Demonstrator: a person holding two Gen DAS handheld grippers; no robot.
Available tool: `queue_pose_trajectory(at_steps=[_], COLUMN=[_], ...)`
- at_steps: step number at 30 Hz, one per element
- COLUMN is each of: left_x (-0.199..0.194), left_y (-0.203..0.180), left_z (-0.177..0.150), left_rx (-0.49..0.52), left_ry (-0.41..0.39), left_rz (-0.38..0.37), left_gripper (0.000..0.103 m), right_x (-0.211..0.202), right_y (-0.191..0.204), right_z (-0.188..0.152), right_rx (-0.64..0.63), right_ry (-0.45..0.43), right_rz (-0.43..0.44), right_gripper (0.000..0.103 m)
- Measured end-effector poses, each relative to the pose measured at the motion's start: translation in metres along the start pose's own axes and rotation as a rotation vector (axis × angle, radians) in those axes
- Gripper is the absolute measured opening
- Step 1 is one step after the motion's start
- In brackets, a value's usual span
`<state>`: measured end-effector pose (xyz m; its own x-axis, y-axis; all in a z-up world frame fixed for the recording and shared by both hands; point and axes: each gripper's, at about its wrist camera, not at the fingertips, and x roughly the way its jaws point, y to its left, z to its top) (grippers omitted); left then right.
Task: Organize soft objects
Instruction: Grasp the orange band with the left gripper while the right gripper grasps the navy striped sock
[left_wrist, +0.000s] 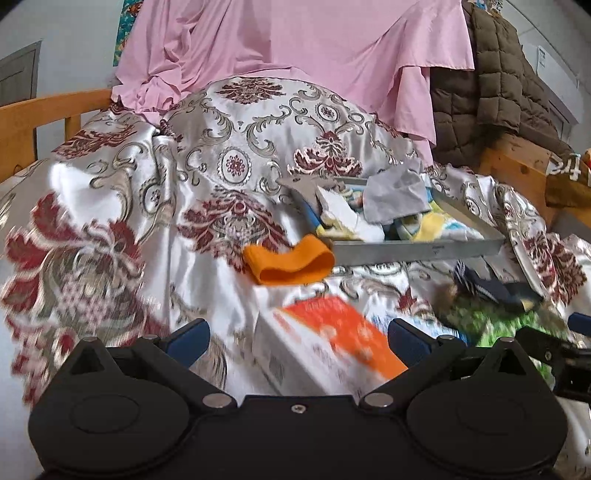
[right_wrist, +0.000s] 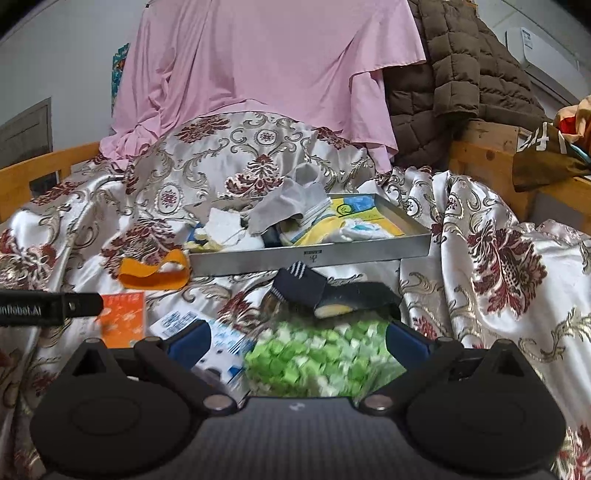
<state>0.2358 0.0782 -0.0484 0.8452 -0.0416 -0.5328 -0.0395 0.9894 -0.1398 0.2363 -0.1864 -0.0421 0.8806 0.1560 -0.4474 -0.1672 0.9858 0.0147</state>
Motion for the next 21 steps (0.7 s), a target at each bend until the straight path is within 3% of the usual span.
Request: queue_pose_trajectory(at_steps=[9, 21], left_x=[0.051, 0.124], left_y=[0.013, 0.028], left_z=[0.035, 0.053], left_rx=[-0.048, -0.149], left_ry=[0.040, 0.155], left_rz=[-0.027, -0.107], left_gripper=[0.102, 0.102], right_x=[0.043, 0.084], right_y=[-0.017, -0.030], right_z=[0.028, 0.042], right_rx=[0.005, -0.004], right_ry=[0.049, 0.170], right_rz=[-0.019, 0.036], right_gripper=[0.103, 0.103])
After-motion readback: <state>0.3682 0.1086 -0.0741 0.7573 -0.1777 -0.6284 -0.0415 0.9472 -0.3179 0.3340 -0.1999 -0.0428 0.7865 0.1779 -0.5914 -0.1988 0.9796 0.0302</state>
